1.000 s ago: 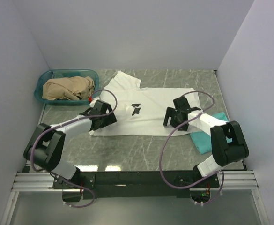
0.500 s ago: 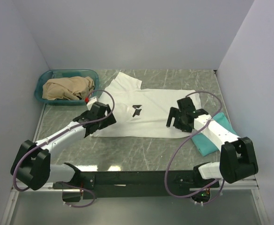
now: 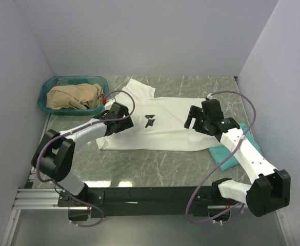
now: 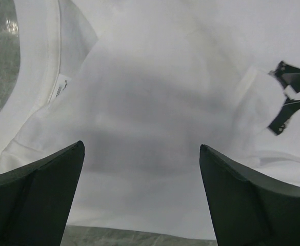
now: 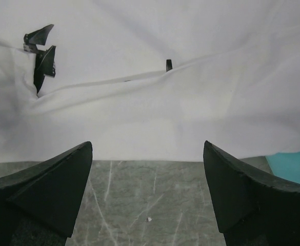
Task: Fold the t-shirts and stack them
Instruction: Fold the tshirt
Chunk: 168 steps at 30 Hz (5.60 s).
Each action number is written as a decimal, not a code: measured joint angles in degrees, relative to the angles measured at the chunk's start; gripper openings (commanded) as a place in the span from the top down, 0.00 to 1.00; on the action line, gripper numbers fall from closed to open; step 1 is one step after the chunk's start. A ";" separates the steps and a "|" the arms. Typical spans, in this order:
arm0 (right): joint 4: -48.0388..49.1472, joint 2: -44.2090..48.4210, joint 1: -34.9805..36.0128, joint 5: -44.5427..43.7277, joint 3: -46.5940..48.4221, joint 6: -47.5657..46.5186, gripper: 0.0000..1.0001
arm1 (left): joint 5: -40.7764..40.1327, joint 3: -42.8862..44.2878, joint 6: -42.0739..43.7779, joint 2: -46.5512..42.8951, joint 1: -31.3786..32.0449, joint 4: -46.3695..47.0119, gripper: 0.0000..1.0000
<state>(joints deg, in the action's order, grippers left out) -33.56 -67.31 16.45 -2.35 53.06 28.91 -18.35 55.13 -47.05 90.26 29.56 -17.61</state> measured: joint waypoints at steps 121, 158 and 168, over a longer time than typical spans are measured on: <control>-13.05 -75.95 -15.72 -10.91 80.43 -12.59 0.12 | 5.03 64.83 25.44 46.95 -12.37 0.20 1.00; -13.05 -77.48 -17.68 -10.56 76.98 -16.46 0.99 | 5.18 55.06 25.22 39.08 -12.20 -0.20 1.00; -12.87 -75.10 -17.16 -12.11 73.33 -16.44 1.00 | 5.25 46.88 24.63 32.37 -11.89 1.07 1.00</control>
<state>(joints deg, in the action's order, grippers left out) -46.44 -142.41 -0.71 -14.46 126.39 12.47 -13.10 102.02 -22.41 122.63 17.67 -16.53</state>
